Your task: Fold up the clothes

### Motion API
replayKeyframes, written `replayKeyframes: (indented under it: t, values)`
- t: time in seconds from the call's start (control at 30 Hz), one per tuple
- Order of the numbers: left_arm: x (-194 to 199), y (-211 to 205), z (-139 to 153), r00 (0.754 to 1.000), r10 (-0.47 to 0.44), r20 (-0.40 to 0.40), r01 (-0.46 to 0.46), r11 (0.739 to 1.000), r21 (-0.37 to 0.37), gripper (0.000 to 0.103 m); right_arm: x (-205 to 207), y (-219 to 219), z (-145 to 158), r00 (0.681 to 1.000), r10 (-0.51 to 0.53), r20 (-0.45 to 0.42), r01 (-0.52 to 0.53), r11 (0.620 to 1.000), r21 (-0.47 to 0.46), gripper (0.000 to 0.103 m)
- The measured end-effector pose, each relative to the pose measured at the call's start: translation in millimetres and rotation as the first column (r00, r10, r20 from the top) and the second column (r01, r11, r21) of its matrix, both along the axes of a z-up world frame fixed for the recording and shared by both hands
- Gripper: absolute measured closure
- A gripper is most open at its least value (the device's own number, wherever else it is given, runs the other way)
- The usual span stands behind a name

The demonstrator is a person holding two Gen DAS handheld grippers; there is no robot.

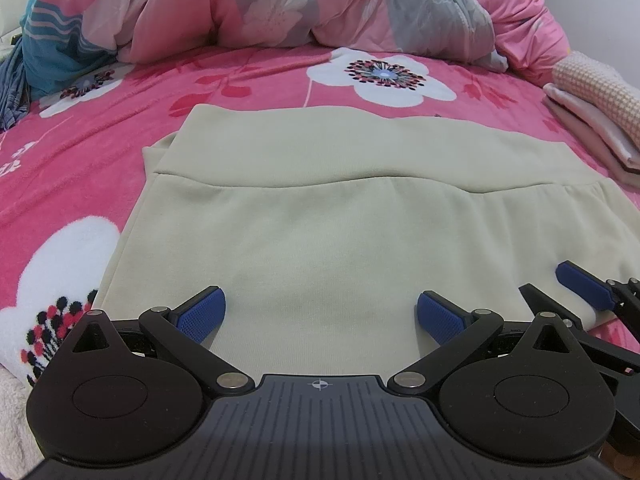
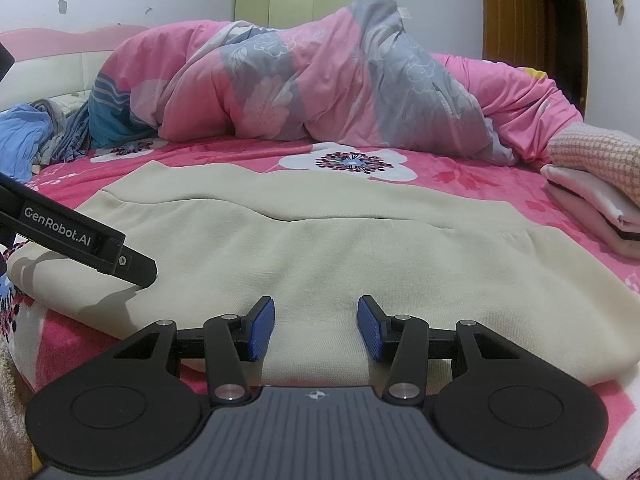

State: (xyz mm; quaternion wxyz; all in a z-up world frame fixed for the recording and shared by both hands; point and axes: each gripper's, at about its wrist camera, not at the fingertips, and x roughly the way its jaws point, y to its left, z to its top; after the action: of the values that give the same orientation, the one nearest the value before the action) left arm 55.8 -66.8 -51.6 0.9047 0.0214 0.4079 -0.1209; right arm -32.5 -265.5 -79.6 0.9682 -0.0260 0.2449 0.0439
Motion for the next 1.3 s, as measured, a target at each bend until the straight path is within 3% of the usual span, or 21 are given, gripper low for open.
replayKeyframes:
  t: [0.4,0.5,0.57,0.73,0.8,0.87,1.13,1.3]
  values:
    - [0,0,0,1.000,0.000,-0.002,0.000,1.000,-0.001,0.000,1,1,2,1.000,-0.007,-0.009,0.007,1.000,-0.002,0.054]
    - [0,0,0,1.000,-0.003,-0.003,0.003,1.000,-0.002,0.000,1,-6,8,0.999,-0.032,-0.015,0.032,0.997,0.068,0.053]
    - [0,1,0,1.000,-0.005,-0.004,0.005,1.000,-0.002,0.000,2,-11,17,0.999,-0.044,-0.010,0.044,0.994,0.099,0.046]
    - [0,1,-1,1.000,-0.006,-0.004,0.006,1.000,-0.003,0.000,2,-21,36,0.990,-0.117,0.076,0.114,0.992,0.048,0.034]
    - [0,1,-1,1.000,-0.006,-0.002,0.006,1.000,-0.004,0.000,11,-28,27,0.985,-0.170,0.030,0.168,0.985,0.048,0.029]
    - [-1,1,-2,1.000,-0.007,0.001,0.007,1.000,-0.004,0.000,24,-29,5,0.983,-0.165,-0.077,0.167,0.986,0.013,0.023]
    - [-4,3,3,0.999,-0.039,0.027,0.039,0.999,-0.014,0.000,22,-25,-2,0.988,-0.152,-0.035,0.151,0.988,-0.031,0.020]
    - [-11,0,18,0.990,-0.051,0.131,0.051,0.999,-0.003,0.000,22,-25,-3,0.988,-0.151,-0.030,0.150,0.988,-0.029,0.019]
